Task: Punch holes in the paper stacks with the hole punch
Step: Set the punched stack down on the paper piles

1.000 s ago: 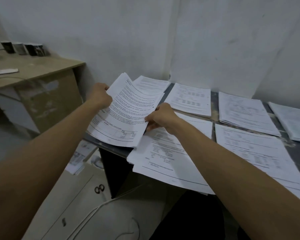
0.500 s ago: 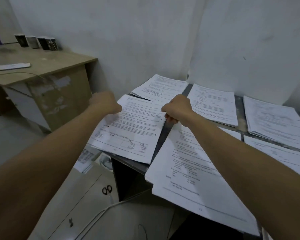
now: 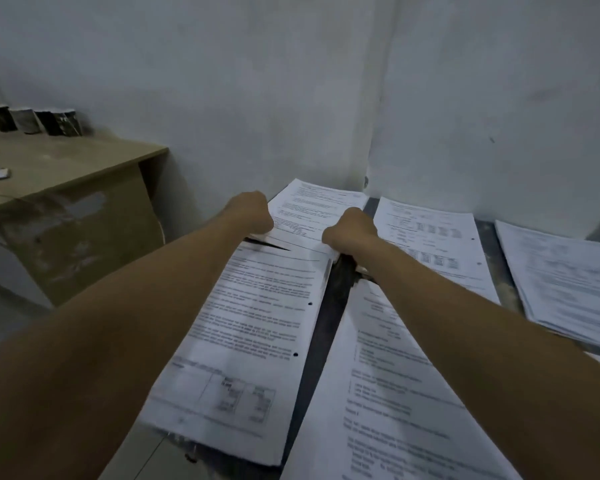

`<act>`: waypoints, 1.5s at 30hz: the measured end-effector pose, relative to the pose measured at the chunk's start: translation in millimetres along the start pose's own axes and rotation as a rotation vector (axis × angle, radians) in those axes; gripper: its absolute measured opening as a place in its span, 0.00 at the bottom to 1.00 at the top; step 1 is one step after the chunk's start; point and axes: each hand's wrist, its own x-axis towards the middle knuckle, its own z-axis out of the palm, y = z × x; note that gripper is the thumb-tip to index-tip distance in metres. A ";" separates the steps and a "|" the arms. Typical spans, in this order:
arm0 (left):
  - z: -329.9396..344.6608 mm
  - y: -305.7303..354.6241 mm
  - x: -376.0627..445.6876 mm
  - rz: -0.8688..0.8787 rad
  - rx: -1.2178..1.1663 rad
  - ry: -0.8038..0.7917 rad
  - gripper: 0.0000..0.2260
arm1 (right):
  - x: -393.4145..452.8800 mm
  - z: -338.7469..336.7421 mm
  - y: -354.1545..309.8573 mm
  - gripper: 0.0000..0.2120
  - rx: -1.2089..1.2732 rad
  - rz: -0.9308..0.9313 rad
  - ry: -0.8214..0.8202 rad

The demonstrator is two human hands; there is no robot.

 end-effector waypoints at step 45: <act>12.7 6.9 52.1 -0.150 0.182 -0.147 0.33 | 75.2 2.3 -7.0 0.09 0.936 0.331 -0.028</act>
